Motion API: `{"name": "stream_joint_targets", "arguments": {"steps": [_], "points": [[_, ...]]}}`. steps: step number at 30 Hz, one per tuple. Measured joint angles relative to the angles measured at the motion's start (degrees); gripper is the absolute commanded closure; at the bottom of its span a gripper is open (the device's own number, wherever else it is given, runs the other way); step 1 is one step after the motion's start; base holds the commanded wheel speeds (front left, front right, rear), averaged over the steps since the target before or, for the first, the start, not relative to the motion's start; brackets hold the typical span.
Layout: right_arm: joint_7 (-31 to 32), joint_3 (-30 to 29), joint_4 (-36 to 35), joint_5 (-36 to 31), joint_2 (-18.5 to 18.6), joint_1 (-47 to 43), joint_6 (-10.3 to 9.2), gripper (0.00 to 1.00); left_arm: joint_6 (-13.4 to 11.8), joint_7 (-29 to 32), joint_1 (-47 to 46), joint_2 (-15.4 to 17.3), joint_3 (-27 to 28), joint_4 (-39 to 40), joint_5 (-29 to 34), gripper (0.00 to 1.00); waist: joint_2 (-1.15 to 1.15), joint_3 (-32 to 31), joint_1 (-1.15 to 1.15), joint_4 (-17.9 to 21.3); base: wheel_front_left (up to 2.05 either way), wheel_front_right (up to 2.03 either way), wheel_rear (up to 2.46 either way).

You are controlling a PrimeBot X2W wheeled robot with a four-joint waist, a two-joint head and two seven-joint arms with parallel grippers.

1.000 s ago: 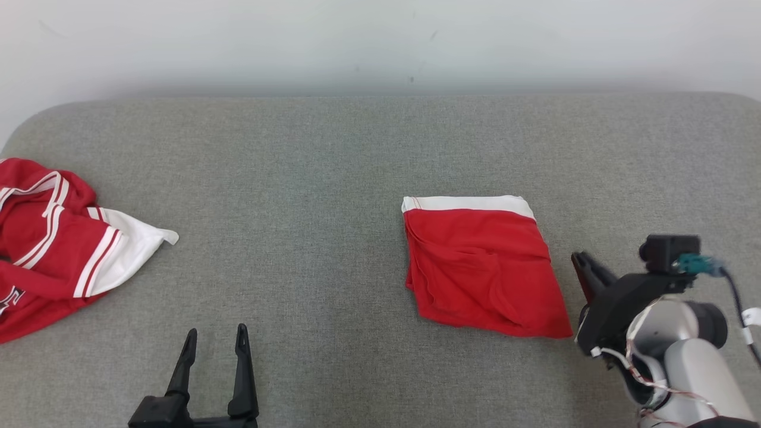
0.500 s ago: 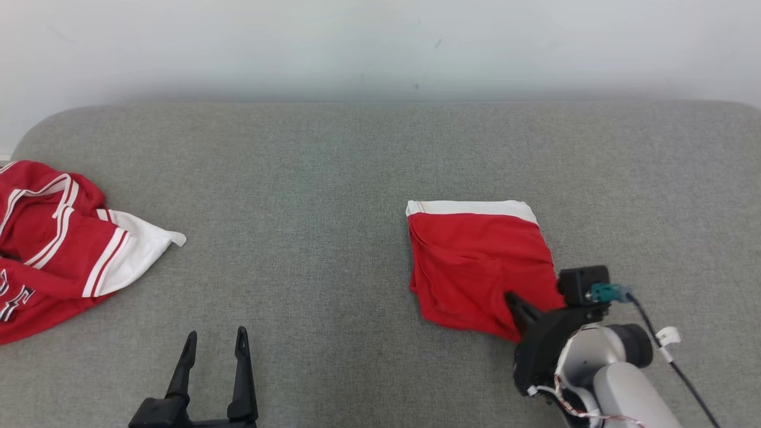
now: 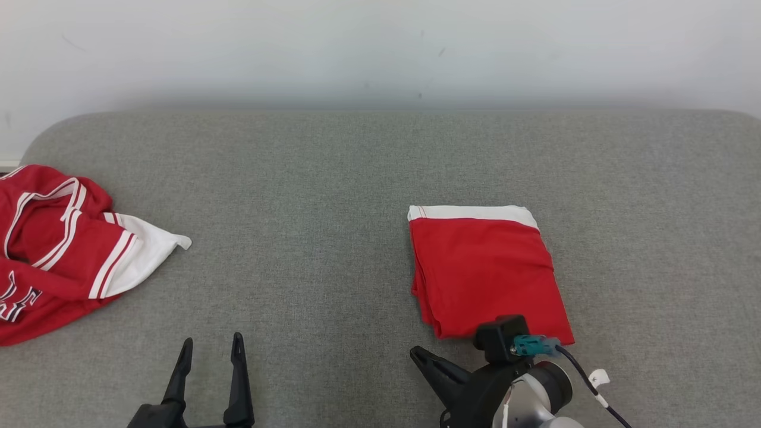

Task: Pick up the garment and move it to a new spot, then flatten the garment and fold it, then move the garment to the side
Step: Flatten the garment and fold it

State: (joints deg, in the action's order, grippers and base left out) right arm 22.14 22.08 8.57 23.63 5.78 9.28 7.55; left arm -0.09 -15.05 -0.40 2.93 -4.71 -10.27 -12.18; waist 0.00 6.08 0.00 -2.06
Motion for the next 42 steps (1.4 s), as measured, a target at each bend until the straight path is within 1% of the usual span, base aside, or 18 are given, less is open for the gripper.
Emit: {"name": "stream_joint_targets", "arguments": {"steps": [1, 2, 3, 5, 7, 8, 11, 15, 18, 21, 24, 29, 36, 42], "points": [[-0.7, -0.1, -1.2, 0.0, 0.0, -0.5, 0.00, 0.63, 0.0, 0.0, 0.0, 0.0, 0.2, 0.0, 0.0, 0.00, 0.00, -0.1, 0.00, 0.1, 0.00, 0.00, 0.00], [-1.6, -0.6, -2.4, 0.0, -0.1, -1.1, 0.00, 0.00, -0.2, 0.0, 0.1, 0.0, 0.4, 0.1, 0.0, 0.00, 0.00, -0.2, 0.00, 0.2, 0.00, 0.00, 0.00], [-1.6, -0.6, -2.4, 0.0, -0.1, -1.1, 0.00, 0.00, -0.2, 0.0, 0.1, 0.0, 0.4, 0.1, 0.0, 0.00, 0.00, -0.2, 0.00, 0.2, 0.00, 0.00, 0.00], [-4.0, -2.1, -4.6, -0.3, -0.3, -2.2, 0.00, 0.00, -0.3, 0.0, 0.3, 0.0, 0.9, 0.3, 0.0, 0.00, 0.00, -0.5, 0.00, 0.4, 0.00, 0.00, 0.00], [-8.3, -3.5, -7.4, -0.2, -0.8, -3.2, 0.00, 0.00, -0.4, 0.0, 0.7, 0.0, 1.2, 0.6, 0.0, 0.00, 0.00, -0.9, 0.00, 0.7, 0.00, 0.00, 0.00], [-10.2, -4.7, -8.4, 0.6, -1.3, -3.8, 0.00, 0.00, -0.4, 0.0, 0.9, 0.0, 1.3, 0.7, 0.0, 0.00, 0.00, -1.1, 0.00, 0.9, 0.00, 0.00, 0.00], [-15.0, -9.2, -9.8, -0.1, -1.8, -5.7, 0.00, 0.00, -0.4, 0.0, 1.5, 0.0, 1.7, 0.9, 0.0, 0.00, 0.00, -1.9, 0.00, 1.3, 0.00, 0.00, 0.00], [-21.7, -15.3, -11.0, -1.6, -2.1, -8.0, 0.00, 0.00, -0.5, 0.0, 1.8, 0.0, 2.0, 1.5, 0.0, 0.00, 0.00, -2.9, 0.00, 1.9, 0.00, 0.00, 0.00], [-25.0, -19.6, -10.6, -3.4, -2.3, -9.4, 0.00, 0.00, -0.5, 0.0, 2.5, 0.0, 2.3, 1.4, 0.0, 0.00, 0.00, -3.6, 0.00, 2.4, 0.00, 0.00, 0.00], [-26.5, -22.1, -9.2, -5.4, -1.9, -10.9, 0.00, 0.00, -0.4, 0.0, 2.6, 0.0, 2.6, 1.4, 0.0, 0.00, 0.00, -4.5, 0.00, 2.8, 0.00, 0.00, 0.00], [-27.8, -22.8, -7.2, -7.3, -0.2, -11.6, 0.00, 0.00, -0.3, 0.0, 3.2, 0.0, 3.2, 1.3, 0.0, 0.00, 0.00, -5.3, 0.00, 3.3, 0.00, 0.00, 0.00], [-29.8, -24.6, -3.3, -8.8, -0.2, -12.2, 0.00, 0.00, 0.2, 0.0, 3.9, 0.0, 4.8, 1.0, 0.7, 0.00, 0.00, -6.4, 0.00, 4.2, 0.00, 0.00, 0.00], [-30.7, -24.3, 1.3, -10.5, 0.0, -12.3, 0.00, 0.00, 2.1, 0.0, 5.2, 0.0, 5.8, 0.2, 3.3, 0.00, 0.00, -7.5, 0.00, 4.9, 0.00, 0.00, 0.00], [-31.2, -24.3, 2.5, -11.5, 0.2, -12.1, 0.00, 0.00, 2.7, 0.0, 5.7, 0.0, 7.1, 0.1, 4.3, 0.00, 0.00, -7.7, 0.00, 5.1, 0.00, 0.00, 0.00]]}}
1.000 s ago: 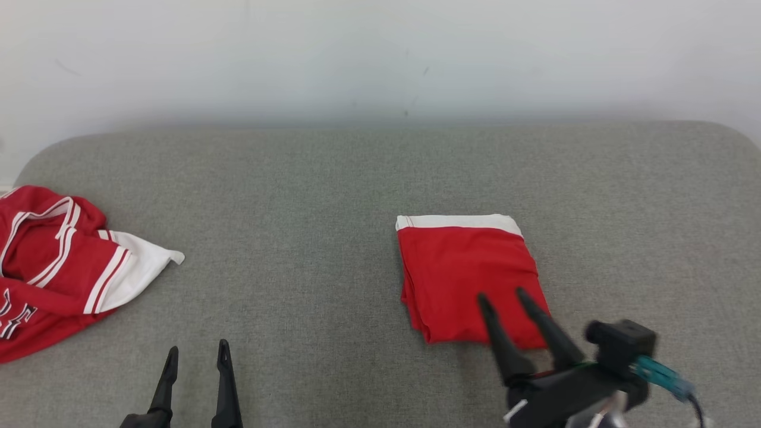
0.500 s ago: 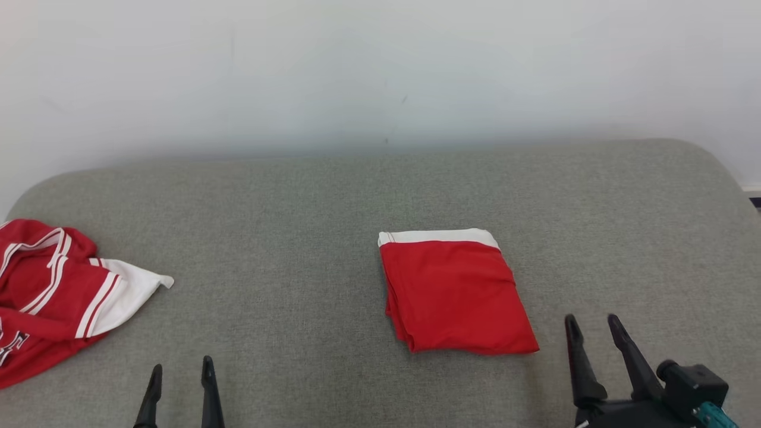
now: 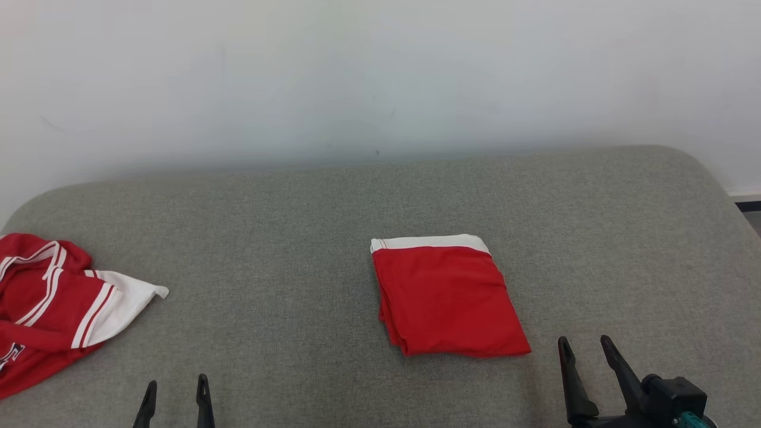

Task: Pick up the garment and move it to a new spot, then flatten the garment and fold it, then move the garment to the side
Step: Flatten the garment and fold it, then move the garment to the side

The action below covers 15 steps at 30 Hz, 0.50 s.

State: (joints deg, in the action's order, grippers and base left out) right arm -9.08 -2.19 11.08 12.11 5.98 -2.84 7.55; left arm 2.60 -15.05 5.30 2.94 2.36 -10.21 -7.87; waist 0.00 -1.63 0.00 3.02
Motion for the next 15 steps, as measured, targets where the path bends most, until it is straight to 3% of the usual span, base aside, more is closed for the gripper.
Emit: {"name": "stream_joint_targets", "arguments": {"steps": [15], "points": [[0.4, 0.7, 0.0, -0.9, -0.3, 0.5, 0.00, 0.00, 0.0, 0.0, 0.1, 0.0, -0.4, 0.7, 0.2, 0.00, 0.00, 0.7, 0.00, 0.3, 0.00, 0.00, 0.00]]}}
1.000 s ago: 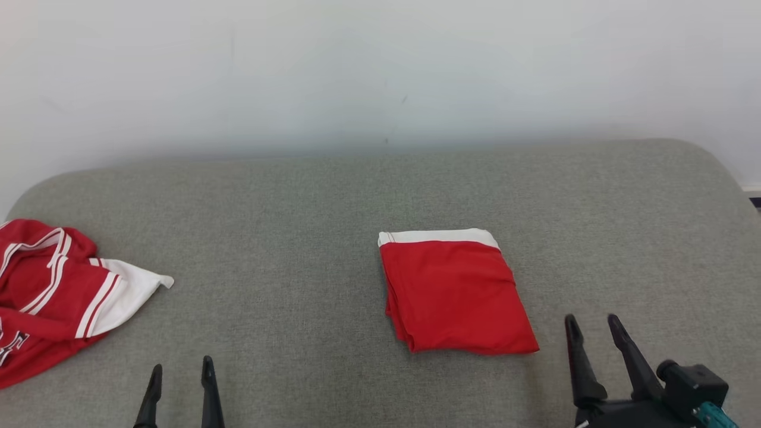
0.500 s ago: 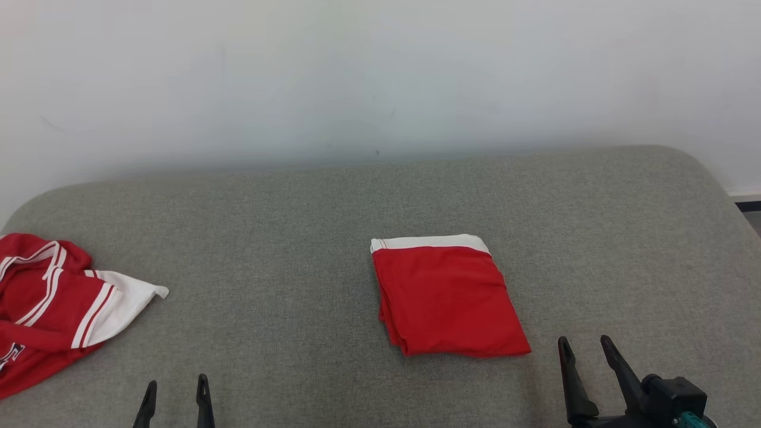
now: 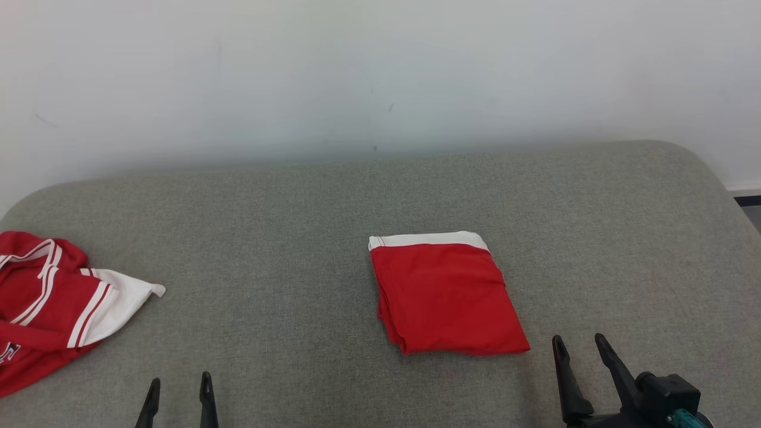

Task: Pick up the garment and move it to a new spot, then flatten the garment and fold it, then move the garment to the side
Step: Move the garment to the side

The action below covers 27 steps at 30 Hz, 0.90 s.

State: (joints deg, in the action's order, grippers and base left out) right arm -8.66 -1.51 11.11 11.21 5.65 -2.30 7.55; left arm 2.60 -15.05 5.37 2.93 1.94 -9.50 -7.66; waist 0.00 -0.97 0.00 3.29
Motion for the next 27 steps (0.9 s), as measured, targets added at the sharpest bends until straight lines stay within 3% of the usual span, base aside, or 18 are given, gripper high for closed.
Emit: {"name": "stream_joint_targets", "arguments": {"steps": [11, 14, 27], "points": [[0.2, 0.3, 0.7, 0.5, -0.6, 0.8, 0.00, 0.00, -0.1, 0.0, 0.0, 0.0, -0.8, -0.1, -1.1, 0.00, 0.00, 0.3, 0.00, -0.2, 0.00, 0.00, 0.00], [2.7, -0.6, 0.7, 1.0, -0.5, 1.3, 0.00, 0.00, -0.1, 0.0, -0.1, 0.0, -1.2, 0.0, -1.3, 0.00, 0.00, 0.7, 0.00, -0.5, 0.00, 0.00, 0.00], [35.3, -2.1, -4.4, 4.3, 5.2, 10.1, 0.00, 0.00, -0.3, 0.0, -1.2, 0.0, -3.6, -0.1, -2.3, 0.00, 0.00, 3.3, 0.00, -2.6, 0.00, 0.00, 0.00]]}}
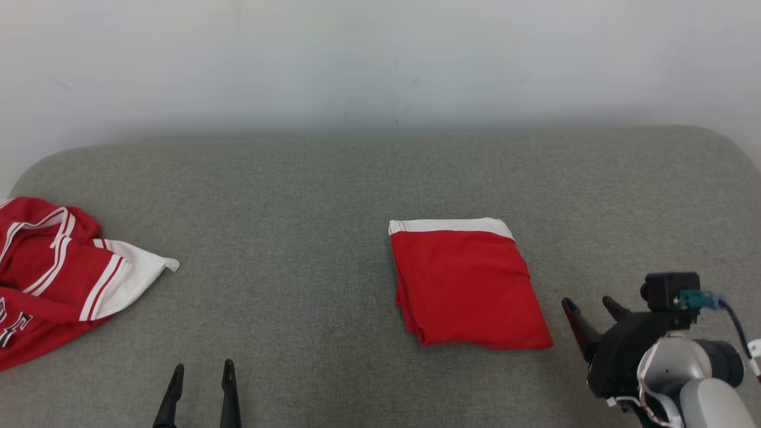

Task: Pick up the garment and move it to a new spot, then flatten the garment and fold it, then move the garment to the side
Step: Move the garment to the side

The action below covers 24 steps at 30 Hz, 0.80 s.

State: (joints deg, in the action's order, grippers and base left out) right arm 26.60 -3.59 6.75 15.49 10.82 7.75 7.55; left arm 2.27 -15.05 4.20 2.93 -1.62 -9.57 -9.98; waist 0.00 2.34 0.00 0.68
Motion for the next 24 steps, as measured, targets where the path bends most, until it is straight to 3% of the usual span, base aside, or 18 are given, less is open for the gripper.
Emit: {"name": "stream_joint_targets", "arguments": {"steps": [5, 24], "points": [[13.6, -3.5, -0.5, 0.5, 0.0, 7.3, 0.00, 0.00, -0.1, 0.0, -2.4, 0.0, -1.3, 0.5, -0.4, 0.00, 0.00, 2.9, -0.01, -2.0, 0.00, 0.00, 0.00], [24.5, -6.3, 7.2, -4.1, -0.6, 13.2, 0.00, 0.00, -0.8, 0.0, -4.6, 0.0, -4.1, 0.4, -2.2, 0.00, 0.00, 9.1, -0.01, -9.7, 0.00, 0.00, 0.00]]}}
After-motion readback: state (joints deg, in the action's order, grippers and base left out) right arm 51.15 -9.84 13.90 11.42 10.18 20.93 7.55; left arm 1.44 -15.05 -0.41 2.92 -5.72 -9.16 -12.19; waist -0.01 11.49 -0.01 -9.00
